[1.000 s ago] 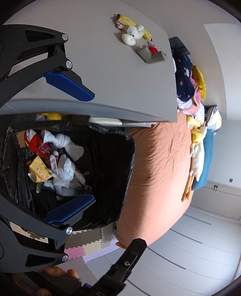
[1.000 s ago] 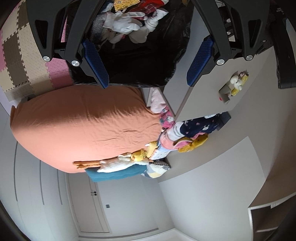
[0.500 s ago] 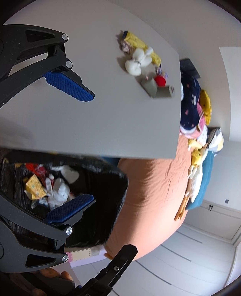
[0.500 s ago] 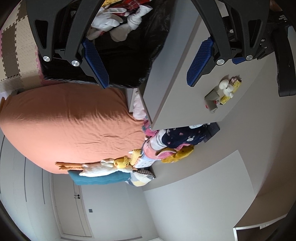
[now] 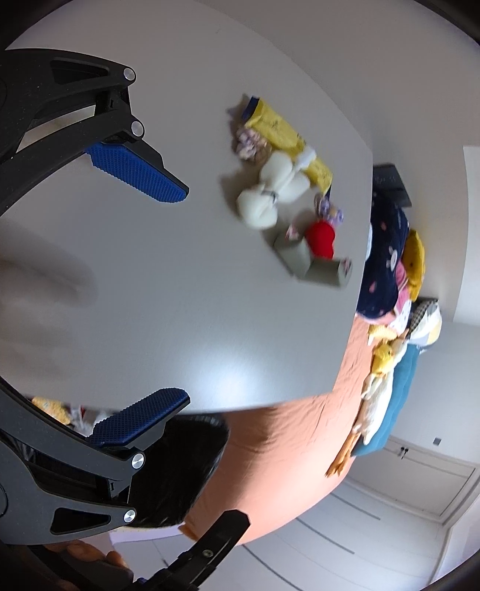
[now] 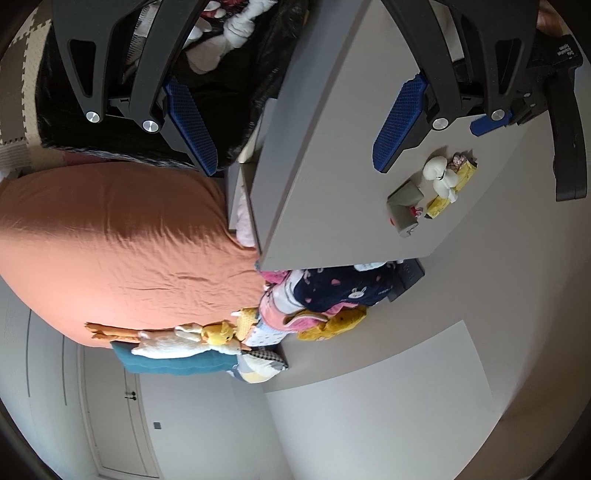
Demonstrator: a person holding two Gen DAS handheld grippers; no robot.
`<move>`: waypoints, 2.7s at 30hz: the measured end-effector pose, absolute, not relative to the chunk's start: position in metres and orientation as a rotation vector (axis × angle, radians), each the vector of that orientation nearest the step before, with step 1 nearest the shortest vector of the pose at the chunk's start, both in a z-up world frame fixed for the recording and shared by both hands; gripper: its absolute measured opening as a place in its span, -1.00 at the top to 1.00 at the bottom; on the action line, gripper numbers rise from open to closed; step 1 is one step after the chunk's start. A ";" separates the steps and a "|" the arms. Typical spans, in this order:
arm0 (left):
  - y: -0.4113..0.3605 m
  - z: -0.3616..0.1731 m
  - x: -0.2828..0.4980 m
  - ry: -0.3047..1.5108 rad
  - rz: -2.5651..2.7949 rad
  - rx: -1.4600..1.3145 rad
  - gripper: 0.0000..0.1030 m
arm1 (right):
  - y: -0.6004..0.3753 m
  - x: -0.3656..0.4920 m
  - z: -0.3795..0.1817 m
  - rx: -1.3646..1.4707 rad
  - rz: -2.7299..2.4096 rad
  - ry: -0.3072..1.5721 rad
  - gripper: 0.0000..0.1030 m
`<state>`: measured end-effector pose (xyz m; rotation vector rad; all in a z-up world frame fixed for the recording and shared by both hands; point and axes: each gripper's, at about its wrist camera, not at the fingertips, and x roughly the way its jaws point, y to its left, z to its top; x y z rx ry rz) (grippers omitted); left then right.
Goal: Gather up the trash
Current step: 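Move both grippers back to the desk toward the foam plush and box, then grasp the white foam plush with the left gripper while the right gripper grasps the red-white box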
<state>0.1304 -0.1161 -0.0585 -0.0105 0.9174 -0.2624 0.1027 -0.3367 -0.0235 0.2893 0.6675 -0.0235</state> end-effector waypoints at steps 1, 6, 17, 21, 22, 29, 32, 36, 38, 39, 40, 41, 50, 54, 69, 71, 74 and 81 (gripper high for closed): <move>-0.112 -0.060 0.135 0.918 -0.254 -0.010 -0.89 | -0.333 0.108 -0.025 0.285 -0.018 0.671 -0.68; -0.094 -0.063 0.160 0.904 -0.214 -0.008 -0.89 | -0.318 0.128 -0.033 0.270 0.002 0.683 -0.68; -0.074 -0.071 0.206 0.884 -0.162 0.017 -0.70 | -0.305 0.165 -0.043 0.279 0.018 0.696 -0.68; -0.072 -0.078 0.224 0.897 -0.156 0.024 -0.58 | -0.299 0.177 -0.043 0.269 0.027 0.699 -0.68; -0.071 -0.079 0.227 0.897 -0.150 0.028 -0.55 | -0.297 0.181 -0.042 0.270 0.036 0.701 -0.68; -0.066 -0.085 0.239 0.912 -0.158 0.030 -0.24 | -0.273 0.209 -0.042 0.253 0.090 0.731 -0.68; -0.059 -0.087 0.244 0.923 -0.154 0.013 -0.06 | -0.259 0.221 -0.045 0.236 0.112 0.739 -0.68; -0.051 -0.090 0.249 0.930 -0.145 -0.004 0.08 | -0.242 0.232 -0.047 0.203 0.127 0.747 -0.68; -0.048 -0.095 0.252 0.940 -0.139 -0.007 0.21 | -0.235 0.239 -0.050 0.198 0.137 0.758 -0.68; -0.047 -0.096 0.253 0.940 -0.133 -0.008 0.35 | -0.233 0.242 -0.051 0.198 0.141 0.762 -0.68; -0.046 -0.097 0.253 0.936 -0.126 -0.010 0.41 | -0.229 0.246 -0.053 0.194 0.145 0.770 -0.68; -0.044 -0.097 0.253 0.934 -0.127 -0.015 0.43 | -0.226 0.249 -0.053 0.191 0.150 0.774 -0.68; -0.029 -0.083 0.246 0.888 -0.145 -0.093 0.47 | -0.209 0.278 -0.066 0.215 0.176 0.823 -0.35; -0.026 -0.078 0.246 0.881 -0.150 -0.110 0.47 | -0.208 0.288 -0.077 0.235 0.178 0.856 -0.16; -0.017 -0.069 0.244 0.868 -0.168 -0.156 0.47 | -0.205 0.276 -0.074 0.235 0.206 0.836 0.34; -0.019 -0.069 0.243 0.867 -0.170 -0.149 0.47 | -0.210 0.271 -0.070 0.232 0.198 0.829 0.34; -0.024 -0.067 0.242 0.864 -0.175 -0.139 0.47 | -0.220 0.262 -0.066 0.230 0.187 0.829 0.34; -0.049 -0.058 0.235 0.857 -0.218 -0.122 0.47 | -0.247 0.238 -0.059 0.234 0.148 0.827 0.33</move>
